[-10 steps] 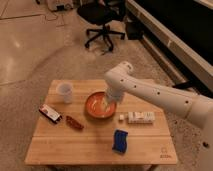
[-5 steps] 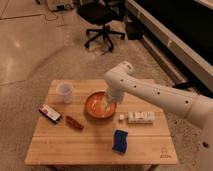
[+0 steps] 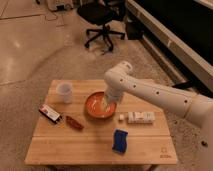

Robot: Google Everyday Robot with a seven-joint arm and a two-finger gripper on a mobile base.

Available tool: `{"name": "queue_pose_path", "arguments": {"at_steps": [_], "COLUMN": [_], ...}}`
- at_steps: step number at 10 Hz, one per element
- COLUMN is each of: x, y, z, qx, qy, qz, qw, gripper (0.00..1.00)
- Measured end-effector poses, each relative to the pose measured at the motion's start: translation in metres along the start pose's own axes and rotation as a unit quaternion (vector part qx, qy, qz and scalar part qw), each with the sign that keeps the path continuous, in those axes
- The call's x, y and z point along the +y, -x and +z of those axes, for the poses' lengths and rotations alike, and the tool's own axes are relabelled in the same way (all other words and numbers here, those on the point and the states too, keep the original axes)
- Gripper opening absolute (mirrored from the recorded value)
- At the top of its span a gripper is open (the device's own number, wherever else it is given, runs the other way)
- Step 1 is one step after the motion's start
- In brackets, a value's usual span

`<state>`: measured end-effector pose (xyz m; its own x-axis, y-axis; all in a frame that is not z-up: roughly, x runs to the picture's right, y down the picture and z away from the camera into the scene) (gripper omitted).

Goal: Place the pepper in the ceramic cup

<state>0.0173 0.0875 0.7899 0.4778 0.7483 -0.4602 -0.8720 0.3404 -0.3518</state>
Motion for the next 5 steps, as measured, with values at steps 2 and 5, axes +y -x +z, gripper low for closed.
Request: {"name": "queue_pose_path", "arguments": {"at_steps": [2,5], "x": [0.048,0.124], "y": [0.006,0.020], "z": [0.010,0.023], "qx": [0.013,0.011], "qy": [0.009,0.039], "qz": [-0.050,-0.106], "qw": [0.9986,0.9935], "gripper": [0.66,0.66]}}
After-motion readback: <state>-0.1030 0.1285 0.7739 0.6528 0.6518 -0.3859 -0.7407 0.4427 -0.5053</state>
